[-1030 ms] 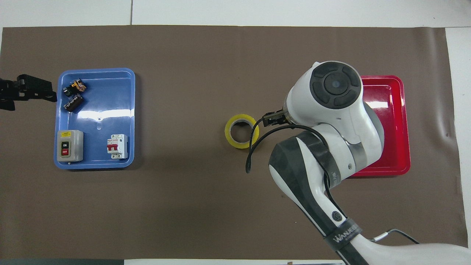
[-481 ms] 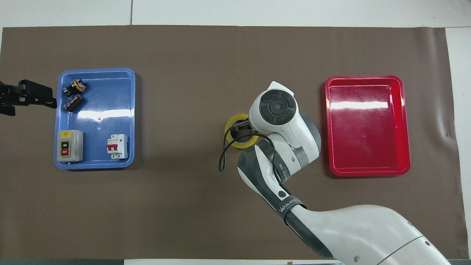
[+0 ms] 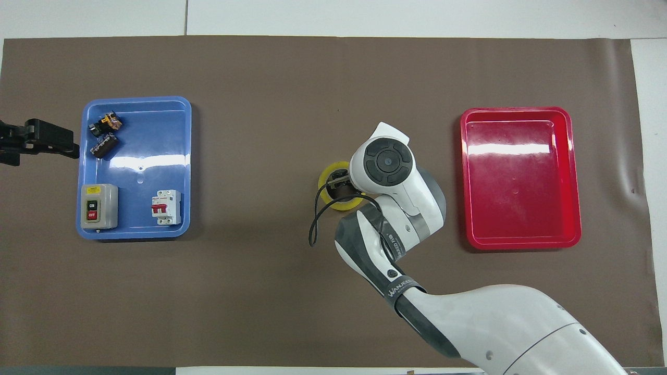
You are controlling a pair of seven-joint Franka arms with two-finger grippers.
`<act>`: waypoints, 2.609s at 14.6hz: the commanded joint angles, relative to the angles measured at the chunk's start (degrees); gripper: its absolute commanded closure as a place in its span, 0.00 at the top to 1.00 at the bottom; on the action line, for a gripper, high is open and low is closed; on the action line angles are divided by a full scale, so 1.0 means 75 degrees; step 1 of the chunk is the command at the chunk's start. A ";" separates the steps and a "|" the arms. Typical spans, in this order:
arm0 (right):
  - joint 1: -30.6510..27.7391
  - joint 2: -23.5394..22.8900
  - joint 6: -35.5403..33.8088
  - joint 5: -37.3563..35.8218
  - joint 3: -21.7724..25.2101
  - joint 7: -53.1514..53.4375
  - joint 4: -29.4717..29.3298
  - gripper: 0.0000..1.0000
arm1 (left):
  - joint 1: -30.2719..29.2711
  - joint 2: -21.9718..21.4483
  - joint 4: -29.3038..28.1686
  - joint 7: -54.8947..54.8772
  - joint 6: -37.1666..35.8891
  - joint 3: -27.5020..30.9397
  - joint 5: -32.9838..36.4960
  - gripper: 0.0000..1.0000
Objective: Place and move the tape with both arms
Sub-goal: 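Lower the right gripper onto the yellow tape roll and grasp it, then carry the tape with the right gripper into the red tray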
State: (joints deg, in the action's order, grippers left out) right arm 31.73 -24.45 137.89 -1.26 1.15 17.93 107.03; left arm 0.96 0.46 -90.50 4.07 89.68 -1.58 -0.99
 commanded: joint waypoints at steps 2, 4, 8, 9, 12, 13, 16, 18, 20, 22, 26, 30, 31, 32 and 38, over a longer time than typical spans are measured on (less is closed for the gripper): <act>-0.0012 0.0155 0.0447 0.0098 -0.0013 -0.0328 0.0542 0.98 | -0.0081 -0.0331 -0.0261 -0.0133 -0.0250 -0.0048 -0.0115 1.00; -0.0024 0.0155 0.0447 0.0086 -0.0013 -0.0351 0.0507 0.55 | -0.0081 -0.0389 -0.0331 -0.0133 -0.0332 -0.0048 -0.0114 1.00; -0.0012 0.0155 0.0283 0.0098 -0.0024 -0.0316 0.0425 0.00 | -0.0081 -0.0589 -0.0578 -0.0110 -0.0192 -0.0048 -0.0103 1.00; -0.0024 0.0155 0.0155 0.0109 -0.0024 -0.0316 0.0355 0.00 | -0.0081 -0.0589 -0.0578 -0.0110 -0.0146 -0.0059 -0.0022 1.00; -0.0164 0.0085 -0.0814 0.0109 -0.0024 -0.0316 -0.0475 0.00 | -0.0010 -0.0612 -0.0683 -0.0098 -0.0063 -0.0060 0.0108 1.00; -0.0257 0.0073 -0.1294 0.0109 -0.0024 -0.0316 -0.0872 0.00 | -0.0045 -0.0612 -0.0695 -0.0098 -0.0051 -0.0071 0.0108 1.00; -0.0783 0.0306 -0.2608 0.0098 -0.0024 -0.0409 -0.1602 0.00 | -0.0092 -0.0612 -0.0695 -0.0157 -0.0040 -0.0071 0.0108 1.00; -0.1287 0.0797 -0.3101 0.0098 -0.0001 -0.0910 -0.1487 0.00 | -0.0081 -0.0612 -0.0672 -0.0157 -0.0040 -0.0071 0.0108 1.00; -0.2071 0.1045 -0.3454 0.0098 -0.0001 -0.1951 -0.1380 0.00 | -0.0069 -0.0601 -0.0648 -0.0133 -0.0051 -0.0071 0.0108 1.00; -0.2809 0.1104 -0.3654 0.0098 -0.0001 -0.3029 -0.1275 0.00 | -0.0057 -0.0601 -0.0648 -0.0133 -0.0086 -0.0071 0.0108 1.00; -0.3819 0.1314 -0.3095 0.0086 -0.0001 -0.4800 -0.0481 0.00 | -0.0069 -0.0601 -0.0625 -0.0296 -0.0122 -0.0060 0.0120 1.00; -0.4522 0.1631 -0.1372 0.0086 -0.0001 -0.6021 0.0914 0.00 | -0.0069 -0.0565 -0.0531 -0.0637 -0.0040 -0.0071 0.0120 1.00; -0.4640 0.1678 -0.1230 0.0086 -0.0001 -0.6197 0.1091 0.00 | -0.0069 -0.0565 -0.0542 -0.0660 -0.0028 -0.0071 0.0120 1.00; -0.4746 0.1736 -0.1008 0.0086 -0.0001 -0.6292 0.1336 0.00 | -0.0069 -0.0565 -0.0531 -0.0788 0.0007 -0.0071 0.0120 1.00; -0.4922 0.1772 -0.0315 0.0086 -0.0001 -0.6410 0.1924 0.00 | -0.0069 -0.0589 -0.0566 -0.0789 -0.0063 -0.0071 0.0120 1.00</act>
State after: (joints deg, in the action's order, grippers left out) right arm -3.62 -13.01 134.54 -1.23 1.99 -28.69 119.65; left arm 0.97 -2.49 -93.40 -1.12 88.94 -1.72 -0.94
